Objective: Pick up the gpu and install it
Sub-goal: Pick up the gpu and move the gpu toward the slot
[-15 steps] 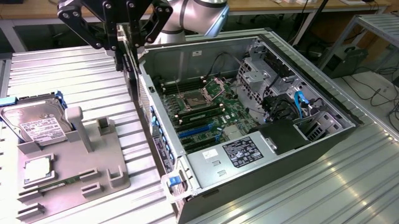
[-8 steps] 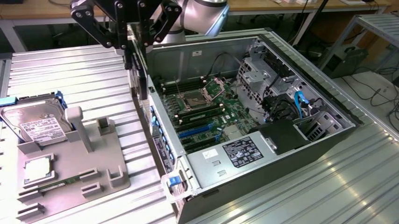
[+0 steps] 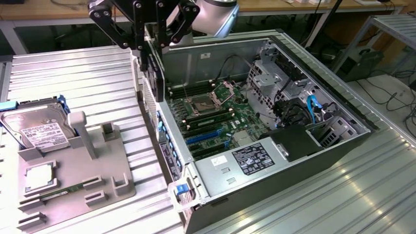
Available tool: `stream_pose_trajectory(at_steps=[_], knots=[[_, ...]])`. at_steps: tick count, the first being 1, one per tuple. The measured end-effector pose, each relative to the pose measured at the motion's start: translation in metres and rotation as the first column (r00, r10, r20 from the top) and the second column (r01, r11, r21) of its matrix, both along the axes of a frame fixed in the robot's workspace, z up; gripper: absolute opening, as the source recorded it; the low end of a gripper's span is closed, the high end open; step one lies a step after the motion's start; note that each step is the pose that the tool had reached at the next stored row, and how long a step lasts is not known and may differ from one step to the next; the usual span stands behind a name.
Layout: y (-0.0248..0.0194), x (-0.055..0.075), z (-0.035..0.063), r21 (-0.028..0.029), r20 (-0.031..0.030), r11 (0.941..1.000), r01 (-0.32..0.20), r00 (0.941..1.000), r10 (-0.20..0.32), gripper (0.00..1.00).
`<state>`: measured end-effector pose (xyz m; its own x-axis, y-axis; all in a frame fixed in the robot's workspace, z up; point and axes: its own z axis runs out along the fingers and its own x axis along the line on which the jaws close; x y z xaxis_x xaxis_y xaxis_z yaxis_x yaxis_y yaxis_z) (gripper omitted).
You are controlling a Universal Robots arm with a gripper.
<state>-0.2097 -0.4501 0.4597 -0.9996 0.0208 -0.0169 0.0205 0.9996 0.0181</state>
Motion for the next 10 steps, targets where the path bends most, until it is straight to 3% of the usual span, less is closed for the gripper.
stream_pose_trajectory(at_steps=[10], knots=[[0.0000, 0.014, -0.0002, 0.0000, 0.0000, 1.0000, 0.000, 1.0000, 0.000, 0.27]])
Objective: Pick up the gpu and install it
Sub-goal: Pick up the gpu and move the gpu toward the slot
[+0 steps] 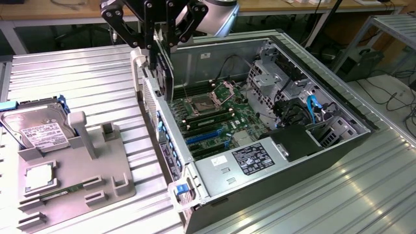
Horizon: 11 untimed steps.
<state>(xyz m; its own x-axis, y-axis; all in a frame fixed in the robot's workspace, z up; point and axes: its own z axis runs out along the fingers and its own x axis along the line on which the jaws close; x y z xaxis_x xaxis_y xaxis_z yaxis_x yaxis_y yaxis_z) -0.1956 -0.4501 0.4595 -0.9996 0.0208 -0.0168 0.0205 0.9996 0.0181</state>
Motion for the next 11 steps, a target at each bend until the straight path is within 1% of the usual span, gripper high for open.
stream_pose_trajectory(at_steps=[11], knots=[[0.0000, 0.017, -0.0002, 0.0000, 0.0000, 1.0000, 0.000, 1.0000, 0.000, 0.27]])
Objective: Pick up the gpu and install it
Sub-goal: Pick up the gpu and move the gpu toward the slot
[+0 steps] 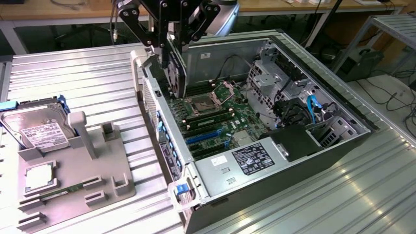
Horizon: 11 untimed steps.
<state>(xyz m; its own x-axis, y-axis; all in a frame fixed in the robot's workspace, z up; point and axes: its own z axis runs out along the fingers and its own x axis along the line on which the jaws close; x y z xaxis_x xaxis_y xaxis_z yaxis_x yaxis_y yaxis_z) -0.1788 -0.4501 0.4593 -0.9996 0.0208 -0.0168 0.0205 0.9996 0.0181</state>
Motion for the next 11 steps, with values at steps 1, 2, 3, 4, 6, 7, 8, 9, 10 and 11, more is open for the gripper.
stream_pose_trajectory(at_steps=[1, 2, 3, 4, 6, 7, 8, 9, 10, 11], knots=[[0.0000, 0.002, 0.0000, 0.0000, 0.0000, 1.0000, 0.000, 1.0000, 0.000, 0.27], [0.0000, 0.003, -0.0001, 0.0001, 0.0000, 1.0000, 0.000, 1.0000, 0.000, 0.27], [0.0000, 0.005, -0.0001, 0.0001, 0.0001, 1.0000, 0.000, 1.0000, 0.000, 0.27], [0.0000, 0.006, -0.0001, 0.0001, 0.0000, 1.0000, 0.000, 1.0000, 0.000, 0.27], [0.0000, 0.009, -0.0002, 0.0000, 0.0000, 1.0000, 0.000, 1.0000, 0.000, 0.27], [0.0000, 0.010, -0.0002, 0.0000, 0.0000, 1.0000, 0.000, 1.0000, 0.000, 0.27], [0.0000, 0.012, -0.0002, 0.0000, 0.0000, 1.0000, 0.000, 1.0000, 0.000, 0.27], [0.0000, 0.013, -0.0002, -0.0001, 0.0000, 1.0000, 0.000, 1.0000, 0.000, 0.27], [0.0000, 0.014, -0.0003, 0.0000, 0.0000, 1.0000, 0.000, 1.0000, 0.000, 0.27], [0.0000, 0.015, -0.0003, 0.0000, 0.0000, 1.0000, 0.000, 1.0000, 0.000, 0.27]])
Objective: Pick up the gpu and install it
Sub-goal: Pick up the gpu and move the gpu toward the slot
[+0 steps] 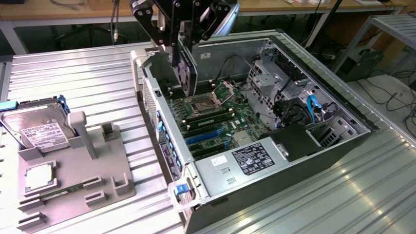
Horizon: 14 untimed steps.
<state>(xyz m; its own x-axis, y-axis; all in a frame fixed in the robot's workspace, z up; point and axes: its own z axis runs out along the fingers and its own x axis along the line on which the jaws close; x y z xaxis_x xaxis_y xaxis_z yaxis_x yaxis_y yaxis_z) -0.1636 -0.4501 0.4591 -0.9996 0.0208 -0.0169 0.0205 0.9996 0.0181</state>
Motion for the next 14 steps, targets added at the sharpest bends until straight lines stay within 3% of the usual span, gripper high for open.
stream_pose_trajectory(at_steps=[14], knots=[[0.0000, 0.017, -0.0001, -0.0001, 0.0000, 1.0000, 0.000, 1.0000, 0.000, 0.27]])
